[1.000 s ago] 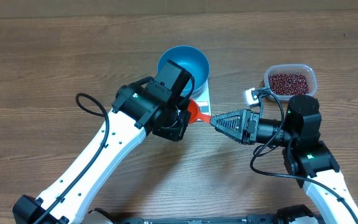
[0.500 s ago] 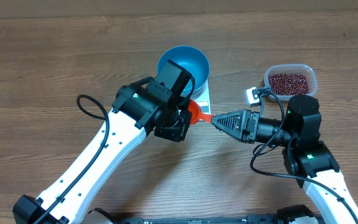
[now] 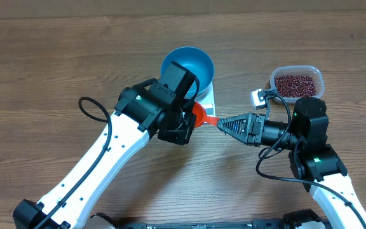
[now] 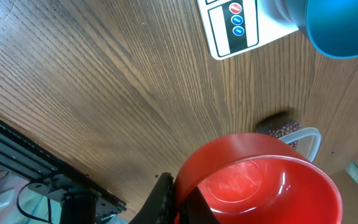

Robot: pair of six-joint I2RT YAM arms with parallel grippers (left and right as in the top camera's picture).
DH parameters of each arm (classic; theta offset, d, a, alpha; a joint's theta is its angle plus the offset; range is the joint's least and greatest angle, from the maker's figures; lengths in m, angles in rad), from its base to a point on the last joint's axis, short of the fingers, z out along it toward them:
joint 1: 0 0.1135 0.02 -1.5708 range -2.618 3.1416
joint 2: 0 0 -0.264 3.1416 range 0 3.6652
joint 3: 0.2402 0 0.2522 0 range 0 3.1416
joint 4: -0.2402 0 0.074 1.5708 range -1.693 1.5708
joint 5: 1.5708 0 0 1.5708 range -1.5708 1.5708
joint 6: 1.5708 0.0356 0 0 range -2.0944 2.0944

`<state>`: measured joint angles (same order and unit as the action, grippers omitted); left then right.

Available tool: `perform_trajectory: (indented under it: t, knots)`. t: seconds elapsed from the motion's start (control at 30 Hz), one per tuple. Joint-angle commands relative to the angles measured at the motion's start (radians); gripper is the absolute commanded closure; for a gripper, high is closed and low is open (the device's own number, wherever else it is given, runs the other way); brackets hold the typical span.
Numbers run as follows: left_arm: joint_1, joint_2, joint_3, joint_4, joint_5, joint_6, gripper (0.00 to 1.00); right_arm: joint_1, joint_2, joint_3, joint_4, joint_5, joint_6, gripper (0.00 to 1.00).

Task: Scoop item into bowl and weigh 150g on scale
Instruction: 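Close the right gripper on the blue handle while the left holds the rim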

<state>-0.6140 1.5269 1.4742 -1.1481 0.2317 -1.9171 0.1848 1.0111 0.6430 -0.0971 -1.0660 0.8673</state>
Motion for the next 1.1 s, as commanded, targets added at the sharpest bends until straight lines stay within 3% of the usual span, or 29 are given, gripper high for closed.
perform_trajectory:
  t: [0.0, 0.3, 0.5, 0.6, 0.7, 0.87, 1.07]
  knots:
    - [-0.004, -0.016, 0.02, -0.003, 0.005, -0.024, 0.96, 0.006, 0.0, 0.016, 0.006, 0.0, -0.003, 0.77]
    - [-0.004, -0.016, 0.02, -0.003, 0.005, -0.024, 0.96, 0.006, 0.0, 0.015, 0.006, 0.0, -0.003, 0.96]
    - [-0.004, -0.016, 0.02, -0.003, 0.005, -0.024, 0.95, 0.006, 0.0, 0.015, 0.006, 0.0, -0.004, 0.96]
    - [-0.004, -0.016, 0.02, -0.003, 0.005, -0.023, 0.9, 0.006, 0.0, 0.015, 0.006, 0.0, -0.004, 0.96]
    - [-0.004, -0.016, 0.02, -0.004, 0.005, -0.015, 0.69, 0.006, 0.0, 0.015, 0.002, 0.0, -0.012, 0.96]
    - [-0.004, -0.016, 0.02, -0.005, 0.005, 0.011, 0.0, 0.006, 0.0, 0.015, -0.025, 0.0, -0.03, 0.96]
    - [-0.001, -0.016, 0.02, -0.008, 0.003, 0.089, 0.0, 0.006, 0.0, 0.015, -0.048, 0.0, -0.072, 0.96]
